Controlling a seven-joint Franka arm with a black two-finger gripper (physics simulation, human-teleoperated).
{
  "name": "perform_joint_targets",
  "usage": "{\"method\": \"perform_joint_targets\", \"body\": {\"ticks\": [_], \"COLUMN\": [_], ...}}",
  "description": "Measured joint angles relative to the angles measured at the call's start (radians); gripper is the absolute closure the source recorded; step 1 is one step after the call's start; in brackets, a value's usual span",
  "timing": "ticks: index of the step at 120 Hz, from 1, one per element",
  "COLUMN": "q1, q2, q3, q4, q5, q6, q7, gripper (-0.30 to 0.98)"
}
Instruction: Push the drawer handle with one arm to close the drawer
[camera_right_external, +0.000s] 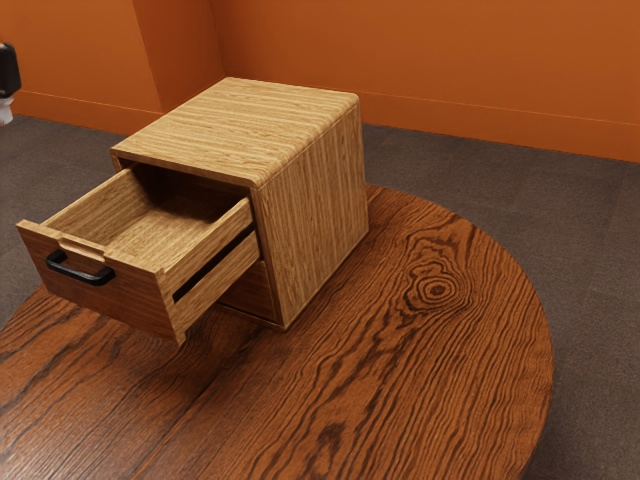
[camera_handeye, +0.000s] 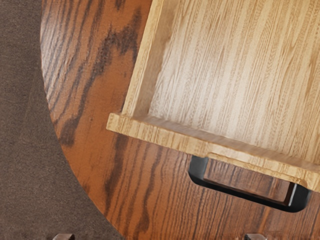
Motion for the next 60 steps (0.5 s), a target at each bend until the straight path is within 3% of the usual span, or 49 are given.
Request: {"method": "perform_joint_targets", "body": {"ticks": [11, 23, 44, 60], "q1": [0.066, 0.206, 0.343, 0.392], "q2": [0.009, 0.007, -0.05, -0.106], "q3": [-0.041, -0.185, -0.291, -0.329], "q4": [-0.066, -0.141, -0.303, -0.432], "q5": [-0.03, -0.048, -0.072, -0.077], "q6": [0.004, 0.009, 0.049, 0.099], "q7": [-0.017, -0.038, -0.068, -0.087], "gripper": [0.54, 0.65, 0.74, 0.76]}}
